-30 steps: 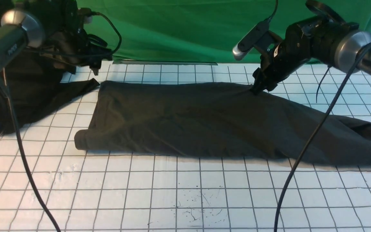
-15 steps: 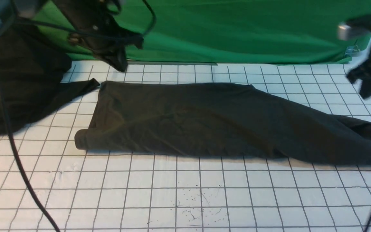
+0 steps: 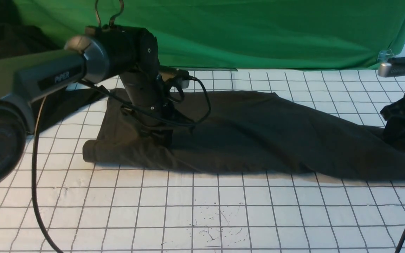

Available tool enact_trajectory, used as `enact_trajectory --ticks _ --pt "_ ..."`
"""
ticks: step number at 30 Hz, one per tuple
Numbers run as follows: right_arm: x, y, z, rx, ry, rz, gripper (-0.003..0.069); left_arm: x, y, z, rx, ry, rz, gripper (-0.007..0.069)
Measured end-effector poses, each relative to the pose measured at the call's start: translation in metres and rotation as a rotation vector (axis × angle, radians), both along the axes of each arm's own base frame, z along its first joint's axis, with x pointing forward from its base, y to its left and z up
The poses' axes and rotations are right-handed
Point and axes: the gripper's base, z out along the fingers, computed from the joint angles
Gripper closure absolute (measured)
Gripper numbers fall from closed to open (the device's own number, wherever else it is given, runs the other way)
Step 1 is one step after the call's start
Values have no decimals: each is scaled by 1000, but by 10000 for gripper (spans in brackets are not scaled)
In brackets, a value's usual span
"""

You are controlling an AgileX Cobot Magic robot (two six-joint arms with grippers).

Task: Fold a long-sleeved shirt over a white checkered tablecloth.
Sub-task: 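Pull the folded dark garment lengthwise by its ends to straighten it flat on the table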

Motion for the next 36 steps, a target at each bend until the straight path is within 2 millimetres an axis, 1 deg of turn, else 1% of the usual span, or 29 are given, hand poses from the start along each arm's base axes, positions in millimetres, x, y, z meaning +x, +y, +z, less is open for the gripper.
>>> enact_trajectory --ticks 3,5,6,9,12,13,14,15,16,17,18,19,20,23,25,26,27,31,35,36 --pt "6 -1 -19 1 13 -5 352 0 0 -1 2 -3 -1 629" --pt "8 -1 -28 2 21 -7 339 0 0 0 2 -6 -1 629" --pt "9 -1 -30 2 25 -7 337 0 0 0 1 -7 -1 629" --pt "9 -1 -40 13 56 -12 292 0 0 0 1 -7 -1 629" --pt "9 1 -42 14 65 -8 294 0 0 0 1 -9 -1 629" --pt "9 1 -42 14 65 -6 311 0 0 0 1 -9 -1 629" --pt "9 1 -42 14 66 -3 352 0 0 0 0 -9 0 629" --pt "9 1 -42 15 68 -3 375 0 0 0 0 -10 0 629" --pt "8 2 -42 17 79 -1 521 0 0 0 1 -11 0 629" --pt "8 2 -42 17 81 0 534 0 0 0 1 -11 0 629" --pt "8 2 -38 19 84 2 603 0 0 0 2 -11 0 629" --pt "7 2 -34 19 83 4 619 0 0 0 2 -11 0 629" --pt "7 2 -33 18 84 5 624 0 0 0 2 -11 0 629" --pt "3 1 -3 -5 28 0 634 0 0 0 2 -11 0 629" --pt "1 -1 19 -36 -44 -2 634 1 0 0 3 -13 -1 629" --pt "1 -1 19 -39 -46 -2 634 1 0 0 3 -13 -1 629" --pt "1 -3 32 -69 -96 -1 634 1 1 0 4 -17 -1 629" --pt "3 -8 38 -88 -138 -13 634 1 0 0 3 -22 -1 629" --pt "9 -13 27 -92 -152 -43 634 2 0 0 2 -25 -1 629" --pt "13 -14 21 -94 -162 -49 632 2 0 0 1 -26 -1 629"
